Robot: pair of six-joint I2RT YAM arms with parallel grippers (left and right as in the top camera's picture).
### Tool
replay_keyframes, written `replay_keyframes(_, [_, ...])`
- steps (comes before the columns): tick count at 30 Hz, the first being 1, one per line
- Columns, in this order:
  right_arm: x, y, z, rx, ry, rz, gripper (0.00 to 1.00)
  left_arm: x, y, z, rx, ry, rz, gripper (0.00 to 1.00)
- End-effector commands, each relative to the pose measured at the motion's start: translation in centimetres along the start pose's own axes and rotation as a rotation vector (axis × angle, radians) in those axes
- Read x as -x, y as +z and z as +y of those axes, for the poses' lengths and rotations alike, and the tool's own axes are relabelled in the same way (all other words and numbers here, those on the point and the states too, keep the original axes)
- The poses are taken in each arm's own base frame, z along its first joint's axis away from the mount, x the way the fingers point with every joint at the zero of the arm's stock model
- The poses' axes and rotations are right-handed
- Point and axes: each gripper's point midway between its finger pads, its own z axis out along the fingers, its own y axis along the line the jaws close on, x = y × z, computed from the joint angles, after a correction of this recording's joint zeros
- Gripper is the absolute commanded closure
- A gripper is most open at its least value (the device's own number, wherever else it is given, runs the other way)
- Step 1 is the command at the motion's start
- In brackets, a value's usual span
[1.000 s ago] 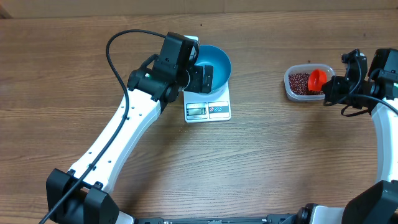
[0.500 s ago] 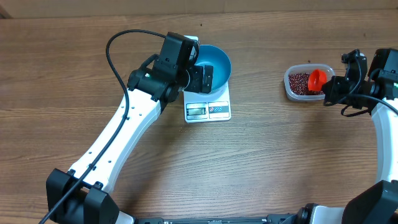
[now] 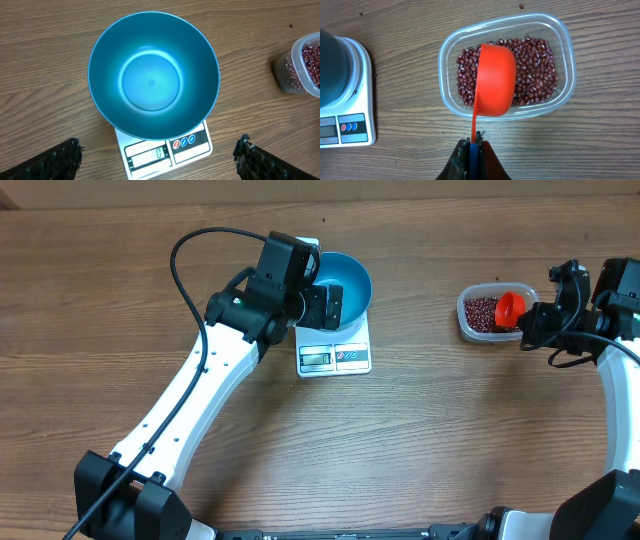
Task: Scoop item into bowl and weigh 150g on scale
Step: 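Dip the scoop into the beans and scoop with the right gripper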
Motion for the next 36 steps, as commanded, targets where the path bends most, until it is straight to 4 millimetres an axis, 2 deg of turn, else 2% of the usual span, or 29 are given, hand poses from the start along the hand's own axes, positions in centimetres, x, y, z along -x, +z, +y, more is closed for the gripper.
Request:
replay_keyframes(1, [0.4,-0.2,0.1,0.005,-0.010,-0.013,0.96,1.0,-0.2,0.1,0.004,0.012,-0.022,0.00])
replay_keyframes(20, [0.5,-0.2,0.5,0.024,-0.010,-0.018,0.96,0.9,-0.2,0.1,0.006,0.012,-0.017,0.00])
replay_keyframes(26, [0.8,-0.2,1.1,0.063,-0.014,-0.032,0.96,0.9,-0.2,0.1,0.006,0.012,-0.016,0.00])
replay_keyframes(36, [0.4,-0.2,1.2,0.065,-0.007,-0.015,0.96,0.8,-0.2,0.2,0.009,0.011,-0.016,0.00])
